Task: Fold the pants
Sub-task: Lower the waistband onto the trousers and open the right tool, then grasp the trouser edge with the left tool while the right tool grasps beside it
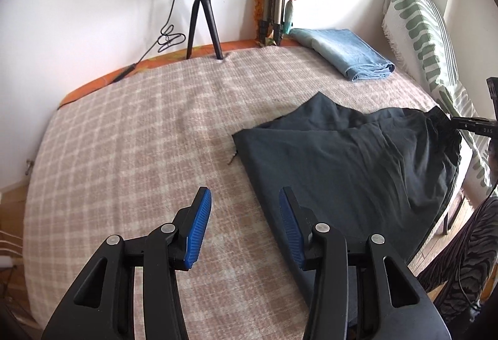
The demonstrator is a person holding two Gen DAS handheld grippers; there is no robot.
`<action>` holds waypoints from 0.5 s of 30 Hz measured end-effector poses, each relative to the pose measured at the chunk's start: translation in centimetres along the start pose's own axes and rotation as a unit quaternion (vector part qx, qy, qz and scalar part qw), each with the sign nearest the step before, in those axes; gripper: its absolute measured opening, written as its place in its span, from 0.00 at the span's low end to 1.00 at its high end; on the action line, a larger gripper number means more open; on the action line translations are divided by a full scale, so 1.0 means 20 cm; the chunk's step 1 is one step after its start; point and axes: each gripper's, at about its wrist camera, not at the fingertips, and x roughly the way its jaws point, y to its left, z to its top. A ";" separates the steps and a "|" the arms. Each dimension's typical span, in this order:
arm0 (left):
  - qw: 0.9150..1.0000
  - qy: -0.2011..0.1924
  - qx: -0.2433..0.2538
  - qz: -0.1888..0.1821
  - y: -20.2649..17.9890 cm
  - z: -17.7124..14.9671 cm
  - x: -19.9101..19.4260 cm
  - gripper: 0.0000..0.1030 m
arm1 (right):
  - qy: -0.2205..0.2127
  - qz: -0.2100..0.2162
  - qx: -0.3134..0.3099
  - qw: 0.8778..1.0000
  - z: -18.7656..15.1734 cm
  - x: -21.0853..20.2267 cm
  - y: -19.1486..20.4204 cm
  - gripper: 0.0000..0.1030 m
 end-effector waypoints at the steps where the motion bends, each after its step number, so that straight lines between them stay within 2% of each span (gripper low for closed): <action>1: 1.000 -0.003 0.002 0.007 0.01 0.03 -0.02 0.43 | -0.005 0.000 -0.003 1.000 0.01 0.00 0.03 0.41; 3: 1.000 -0.008 0.002 0.010 0.02 0.08 -0.04 0.43 | -0.016 0.009 -0.010 1.000 0.03 -0.01 0.08 0.41; 7: 1.000 -0.013 -0.019 -0.006 0.04 0.14 -0.06 0.43 | -0.021 0.052 -0.017 0.998 0.06 0.02 0.18 0.42; 8: 1.000 -0.013 -0.025 -0.007 0.04 0.14 -0.05 0.43 | -0.020 0.064 -0.023 0.997 0.06 0.03 0.22 0.45; 9: 0.999 -0.012 -0.028 -0.010 0.03 0.14 -0.05 0.43 | -0.021 0.073 -0.031 0.997 0.07 0.04 0.25 0.58; 10: 0.999 -0.010 -0.029 -0.015 0.01 0.12 -0.04 0.43 | -0.026 0.077 -0.040 0.996 0.07 0.05 0.29 0.66; 15: 0.999 0.002 -0.034 -0.029 -0.12 0.01 0.01 0.43 | -0.033 0.095 -0.090 0.991 0.08 0.17 0.48 0.66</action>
